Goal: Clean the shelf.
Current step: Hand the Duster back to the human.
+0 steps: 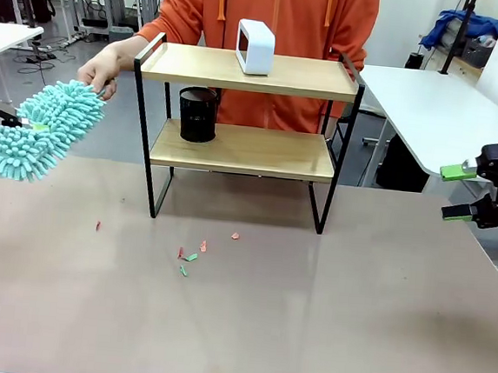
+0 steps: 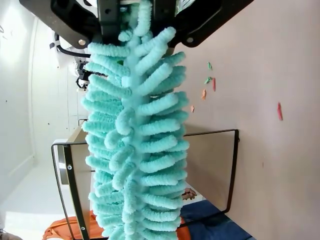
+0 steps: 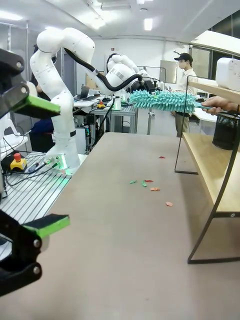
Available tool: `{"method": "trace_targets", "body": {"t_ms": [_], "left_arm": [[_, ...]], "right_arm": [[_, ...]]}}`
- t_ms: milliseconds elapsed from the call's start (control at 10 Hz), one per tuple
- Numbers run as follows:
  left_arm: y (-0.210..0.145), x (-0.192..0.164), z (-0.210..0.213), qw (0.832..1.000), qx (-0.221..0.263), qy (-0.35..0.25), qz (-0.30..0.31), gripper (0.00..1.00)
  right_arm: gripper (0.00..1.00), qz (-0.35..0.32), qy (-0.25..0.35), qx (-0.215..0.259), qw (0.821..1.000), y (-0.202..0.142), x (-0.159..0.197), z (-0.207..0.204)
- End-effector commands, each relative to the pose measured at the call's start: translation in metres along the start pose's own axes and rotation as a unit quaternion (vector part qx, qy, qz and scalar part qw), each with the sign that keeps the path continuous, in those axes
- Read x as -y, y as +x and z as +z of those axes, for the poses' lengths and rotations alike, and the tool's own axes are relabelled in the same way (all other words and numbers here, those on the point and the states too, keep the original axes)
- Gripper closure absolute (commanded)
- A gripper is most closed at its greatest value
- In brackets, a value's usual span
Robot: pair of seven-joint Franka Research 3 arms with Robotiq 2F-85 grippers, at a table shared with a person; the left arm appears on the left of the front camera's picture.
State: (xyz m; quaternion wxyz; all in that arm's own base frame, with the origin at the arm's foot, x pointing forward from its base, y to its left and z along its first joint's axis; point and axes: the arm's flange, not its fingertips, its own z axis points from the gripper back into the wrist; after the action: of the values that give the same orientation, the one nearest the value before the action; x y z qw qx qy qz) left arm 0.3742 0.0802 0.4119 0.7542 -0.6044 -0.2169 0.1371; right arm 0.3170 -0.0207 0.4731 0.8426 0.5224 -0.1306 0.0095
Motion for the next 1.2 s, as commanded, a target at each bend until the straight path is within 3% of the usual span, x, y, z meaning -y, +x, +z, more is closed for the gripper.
{"method": "trace_targets", "body": {"t_ms": [0,300,400,500,600,900,1100], "left_arm": [[-0.005,0.001,0.002,1.0,0.003,-0.001,-0.01,0.9],[-0.005,0.001,0.002,1.0,0.003,-0.001,-0.01,0.9],[0.001,0.002,0.0,1.0,0.0,0.0,-0.002,0.44],[0.0,0.005,-0.002,1.0,-0.009,0.008,-0.016,0.26],[-0.002,0.008,-0.005,1.0,-0.018,0.013,-0.02,0.0],[-0.003,0.016,-0.008,0.999,-0.021,0.005,-0.025,0.0],[-0.013,0.023,-0.01,0.998,-0.048,-0.017,-0.03,0.0]], "right_arm": [[0.0,-0.004,-0.001,0.0,1.0,-0.002,0.0,0.0],[0.0,-0.004,-0.001,0.0,1.0,-0.002,0.0,0.0],[0.0,-0.004,-0.001,0.0,1.0,-0.002,0.0,0.0],[0.0,-0.004,-0.001,0.0,1.0,-0.002,0.0,0.0],[0.0,-0.004,-0.001,0.0,1.0,-0.002,0.0,0.0],[0.0,-0.004,-0.001,0.0,1.0,-0.002,0.0,0.0],[0.0,0.0,0.0,0.0,1.0,0.0,0.0,0.0]]}}
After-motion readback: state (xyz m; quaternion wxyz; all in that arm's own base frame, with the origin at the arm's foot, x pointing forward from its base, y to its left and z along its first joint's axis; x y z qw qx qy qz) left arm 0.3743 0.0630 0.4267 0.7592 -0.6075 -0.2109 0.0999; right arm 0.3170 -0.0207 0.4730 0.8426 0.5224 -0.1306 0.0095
